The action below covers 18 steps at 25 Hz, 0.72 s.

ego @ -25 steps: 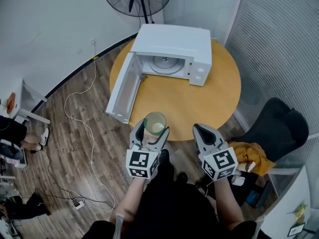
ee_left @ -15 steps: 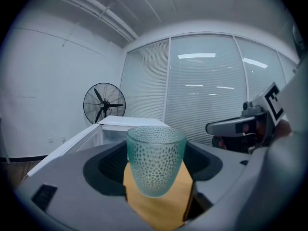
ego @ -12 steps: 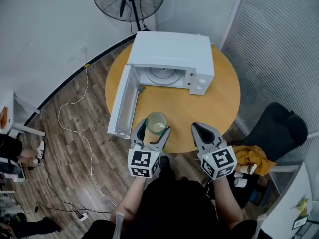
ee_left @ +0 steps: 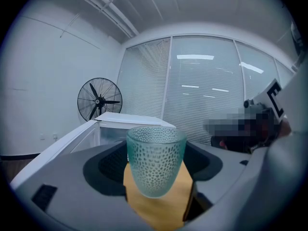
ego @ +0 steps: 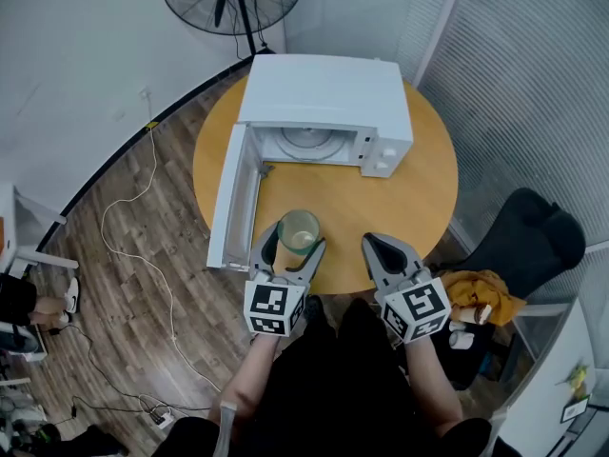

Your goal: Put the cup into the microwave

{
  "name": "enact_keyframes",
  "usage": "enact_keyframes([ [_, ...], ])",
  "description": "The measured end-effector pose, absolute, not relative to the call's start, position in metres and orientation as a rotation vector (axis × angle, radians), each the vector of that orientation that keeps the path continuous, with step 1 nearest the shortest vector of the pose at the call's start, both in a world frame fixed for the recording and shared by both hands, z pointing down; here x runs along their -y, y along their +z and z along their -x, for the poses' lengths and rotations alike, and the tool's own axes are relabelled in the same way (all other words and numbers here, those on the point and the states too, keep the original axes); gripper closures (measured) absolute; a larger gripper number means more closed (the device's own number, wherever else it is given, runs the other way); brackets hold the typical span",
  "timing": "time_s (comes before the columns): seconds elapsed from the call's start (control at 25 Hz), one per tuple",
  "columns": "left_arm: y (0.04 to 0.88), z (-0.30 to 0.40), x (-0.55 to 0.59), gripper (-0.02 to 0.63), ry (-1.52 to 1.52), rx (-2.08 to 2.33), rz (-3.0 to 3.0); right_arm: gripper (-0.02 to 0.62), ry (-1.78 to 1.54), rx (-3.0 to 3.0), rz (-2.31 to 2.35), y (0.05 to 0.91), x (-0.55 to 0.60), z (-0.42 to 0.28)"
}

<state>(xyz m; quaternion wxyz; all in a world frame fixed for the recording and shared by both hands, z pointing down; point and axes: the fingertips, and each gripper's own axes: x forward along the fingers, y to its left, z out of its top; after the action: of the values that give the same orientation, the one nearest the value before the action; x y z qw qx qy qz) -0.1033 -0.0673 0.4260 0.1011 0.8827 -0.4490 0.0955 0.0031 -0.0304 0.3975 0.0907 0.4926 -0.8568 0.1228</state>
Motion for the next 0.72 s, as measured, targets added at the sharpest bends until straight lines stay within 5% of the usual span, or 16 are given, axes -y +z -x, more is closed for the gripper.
enact_keyframes([
  [0.72,0.456,0.091,0.122,0.253,0.334,1.361,-2.544,0.586,0.416,2.583,-1.37,0.409,0.084,-0.007],
])
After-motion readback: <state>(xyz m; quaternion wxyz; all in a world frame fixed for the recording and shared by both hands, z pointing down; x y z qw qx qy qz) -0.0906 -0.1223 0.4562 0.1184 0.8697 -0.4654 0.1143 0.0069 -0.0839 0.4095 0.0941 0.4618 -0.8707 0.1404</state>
